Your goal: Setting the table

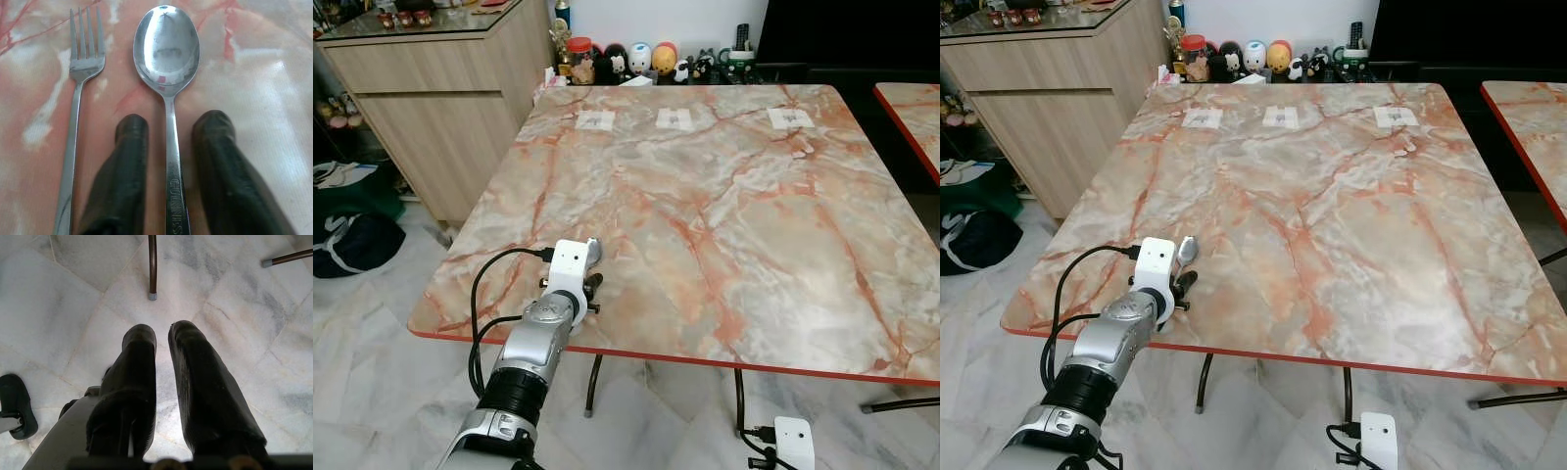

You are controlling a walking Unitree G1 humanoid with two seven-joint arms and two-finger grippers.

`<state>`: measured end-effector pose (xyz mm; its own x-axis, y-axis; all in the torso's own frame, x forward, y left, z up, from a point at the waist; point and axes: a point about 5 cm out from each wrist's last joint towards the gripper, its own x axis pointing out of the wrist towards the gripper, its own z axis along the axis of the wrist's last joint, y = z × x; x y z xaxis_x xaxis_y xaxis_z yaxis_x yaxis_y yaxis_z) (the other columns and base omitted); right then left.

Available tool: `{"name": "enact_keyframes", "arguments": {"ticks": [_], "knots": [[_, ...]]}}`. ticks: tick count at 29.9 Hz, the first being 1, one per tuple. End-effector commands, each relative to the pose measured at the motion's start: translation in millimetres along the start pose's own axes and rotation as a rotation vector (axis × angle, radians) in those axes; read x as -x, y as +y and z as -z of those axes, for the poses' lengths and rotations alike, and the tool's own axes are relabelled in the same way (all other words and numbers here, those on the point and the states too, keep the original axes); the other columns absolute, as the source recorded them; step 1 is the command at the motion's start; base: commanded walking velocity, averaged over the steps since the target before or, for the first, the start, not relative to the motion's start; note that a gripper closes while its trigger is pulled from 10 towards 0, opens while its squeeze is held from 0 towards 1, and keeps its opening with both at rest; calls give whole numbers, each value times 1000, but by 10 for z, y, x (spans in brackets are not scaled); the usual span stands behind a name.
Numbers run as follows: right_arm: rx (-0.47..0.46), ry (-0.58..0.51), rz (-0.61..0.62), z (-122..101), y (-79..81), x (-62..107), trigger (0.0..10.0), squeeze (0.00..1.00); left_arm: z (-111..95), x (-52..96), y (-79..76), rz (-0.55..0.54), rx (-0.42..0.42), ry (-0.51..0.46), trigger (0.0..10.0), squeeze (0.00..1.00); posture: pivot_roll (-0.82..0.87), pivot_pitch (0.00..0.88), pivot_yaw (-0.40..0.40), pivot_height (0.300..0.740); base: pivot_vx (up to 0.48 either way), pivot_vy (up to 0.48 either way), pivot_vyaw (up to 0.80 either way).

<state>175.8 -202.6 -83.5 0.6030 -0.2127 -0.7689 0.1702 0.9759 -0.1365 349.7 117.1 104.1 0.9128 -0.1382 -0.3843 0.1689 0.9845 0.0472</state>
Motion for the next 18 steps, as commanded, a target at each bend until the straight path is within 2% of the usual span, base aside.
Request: {"name": "enact_keyframes", "arguments": {"ticks": [1, 18], "knots": [[6, 13, 0, 23, 21, 4, 10000, 0, 278, 10, 27, -5, 29, 117, 0, 0, -31, 64, 41, 732, 0, 0, 0], [20, 8, 3, 38, 6, 10, 10000, 0, 323, 45, 53, -14, -5, 112, 0, 0, -30, 63, 39, 732, 0, 0, 0]]}}
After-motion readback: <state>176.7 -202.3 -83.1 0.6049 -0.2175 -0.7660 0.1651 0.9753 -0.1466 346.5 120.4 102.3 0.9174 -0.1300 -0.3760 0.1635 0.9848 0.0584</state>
